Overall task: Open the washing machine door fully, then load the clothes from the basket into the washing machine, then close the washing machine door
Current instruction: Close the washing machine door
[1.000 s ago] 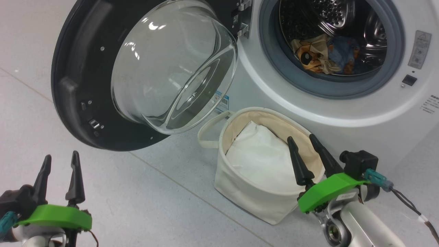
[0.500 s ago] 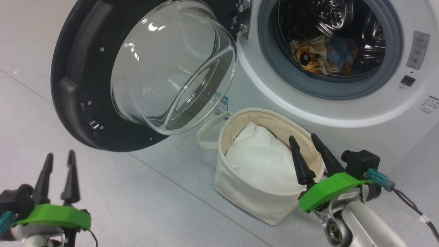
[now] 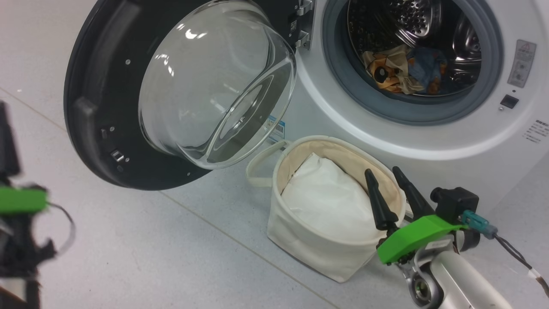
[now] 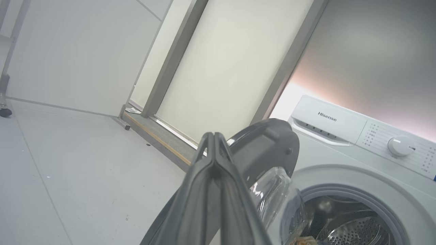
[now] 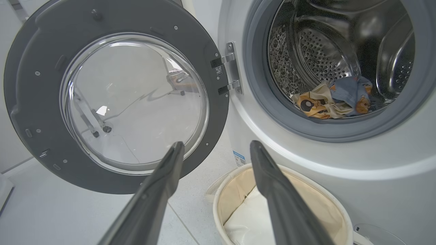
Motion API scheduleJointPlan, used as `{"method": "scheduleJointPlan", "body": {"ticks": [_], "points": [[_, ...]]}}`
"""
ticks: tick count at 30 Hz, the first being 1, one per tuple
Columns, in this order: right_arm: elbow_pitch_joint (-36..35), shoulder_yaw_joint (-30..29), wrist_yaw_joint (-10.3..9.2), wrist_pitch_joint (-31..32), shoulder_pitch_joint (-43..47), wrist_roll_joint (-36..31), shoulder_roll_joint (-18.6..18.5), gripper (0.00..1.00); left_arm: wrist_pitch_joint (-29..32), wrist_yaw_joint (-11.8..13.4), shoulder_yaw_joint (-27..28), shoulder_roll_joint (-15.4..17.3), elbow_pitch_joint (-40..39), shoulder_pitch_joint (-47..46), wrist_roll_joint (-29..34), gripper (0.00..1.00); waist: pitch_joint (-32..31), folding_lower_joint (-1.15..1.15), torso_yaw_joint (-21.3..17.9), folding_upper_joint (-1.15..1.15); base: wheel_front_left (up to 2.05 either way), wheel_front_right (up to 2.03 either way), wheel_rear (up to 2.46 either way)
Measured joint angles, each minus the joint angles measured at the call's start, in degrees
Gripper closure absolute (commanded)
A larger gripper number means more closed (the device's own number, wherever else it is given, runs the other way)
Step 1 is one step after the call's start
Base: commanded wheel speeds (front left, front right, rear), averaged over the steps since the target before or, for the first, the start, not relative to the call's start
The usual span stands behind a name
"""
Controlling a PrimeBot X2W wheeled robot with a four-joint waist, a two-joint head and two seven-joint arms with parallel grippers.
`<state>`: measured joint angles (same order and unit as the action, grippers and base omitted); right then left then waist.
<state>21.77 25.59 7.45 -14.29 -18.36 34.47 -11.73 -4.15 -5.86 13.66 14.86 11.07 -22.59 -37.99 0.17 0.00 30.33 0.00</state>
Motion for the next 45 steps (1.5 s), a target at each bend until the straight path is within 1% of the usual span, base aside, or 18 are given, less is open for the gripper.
{"method": "scheduleJointPlan", "body": {"ticks": [2, 4, 7, 8, 13, 15, 22, 28, 32, 35, 39, 45], "points": [[-0.02, -0.23, 0.0, 0.0, 0.0, 0.0, -0.02, 0.0, 2.43, 0.8, 2.14, 0.8, -0.11, -2.63, -3.12, 1.0, -0.04, 0.0, -0.1, 0.0, 0.0, 0.0, 0.0], [-0.03, -0.49, 0.0, 0.0, 0.02, 0.0, -0.03, 0.0, 3.82, 0.81, 3.59, 1.99, 0.27, -4.96, -5.27, 1.0, -0.07, 0.0, -0.23, 0.0, 0.0, 0.0, 0.0], [-0.03, -0.85, 0.0, 0.0, 0.19, -0.03, -0.1, 0.0, 6.5, 2.02, 5.15, 2.57, 4.31, -8.89, -8.57, 1.0, -0.18, 0.0, -0.44, 0.0, 0.0, 0.0, 0.0], [-0.03, -0.85, 0.0, 0.0, 0.19, -0.03, -0.1, 0.0, 6.5, 2.02, 5.15, 2.57, 4.31, -8.89, -8.57, 1.0, -0.18, 0.0, -0.44, 0.0, 0.0, 0.0, 0.0], [-0.21, -1.96, 0.0, 0.0, 1.59, -0.18, -0.65, 0.0, 10.7, 3.78, 7.19, 3.12, 14.99, -14.05, -13.07, 1.0, -0.66, 0.0, -0.98, 0.0, 0.0, 0.0, 0.0], [-0.51, -2.52, 0.0, 0.0, 2.25, -0.45, -1.02, 0.0, 12.43, 3.91, 7.69, 3.71, 19.49, -15.78, -14.47, 1.0, -0.8, 0.0, -1.3, 0.0, 0.0, 0.0, 0.0], [-1.32, -4.41, 0.0, 0.0, 5.19, -1.27, -1.49, 0.0, 18.48, 3.28, 8.87, 5.54, 33.25, -20.21, -18.79, 1.0, -1.81, 0.0, -2.52, 0.0, 0.0, 0.0, 0.0], [-3.39, -4.72, 0.0, 0.0, 7.22, -1.71, -2.07, 0.0, 23.64, 1.75, 8.59, 7.04, 41.33, -22.21, -20.01, 1.0, -2.83, 0.0, -4.25, 0.0, 0.0, 0.0, 0.0], [-3.87, -4.76, 0.0, 0.0, 7.34, -1.8, -3.63, 0.0, 25.06, 1.04, 9.16, 8.5, 44.82, -22.3, -21.75, 1.0, -3.03, 0.0, -6.18, 0.0, 0.0, 0.0, 0.0], [-3.94, -4.61, 0.0, 0.0, 8.23, -1.79, -3.77, 0.0, 25.74, 0.7, 9.43, 9.29, 46.7, -22.79, -22.3, 1.0, -3.22, 0.0, -7.59, 0.0, 0.0, 0.0, 0.0], [-3.98, -4.3, 0.0, 0.0, 8.68, -1.78, -4.26, 0.0, 25.82, -0.21, 9.4, 9.29, 48.14, -24.42, -23.06, 1.0, -3.19, 0.0, -9.01, 0.0, 0.0, 0.0, 0.0], [-4.13, -4.12, 0.0, 0.0, 8.6, -1.79, -4.83, 0.0, 26.8, -0.44, 10.58, 9.07, 50.14, -26.59, -25.66, 1.0, -2.12, 0.0, -10.18, 0.0, 0.0, 0.0, 0.0]]}}
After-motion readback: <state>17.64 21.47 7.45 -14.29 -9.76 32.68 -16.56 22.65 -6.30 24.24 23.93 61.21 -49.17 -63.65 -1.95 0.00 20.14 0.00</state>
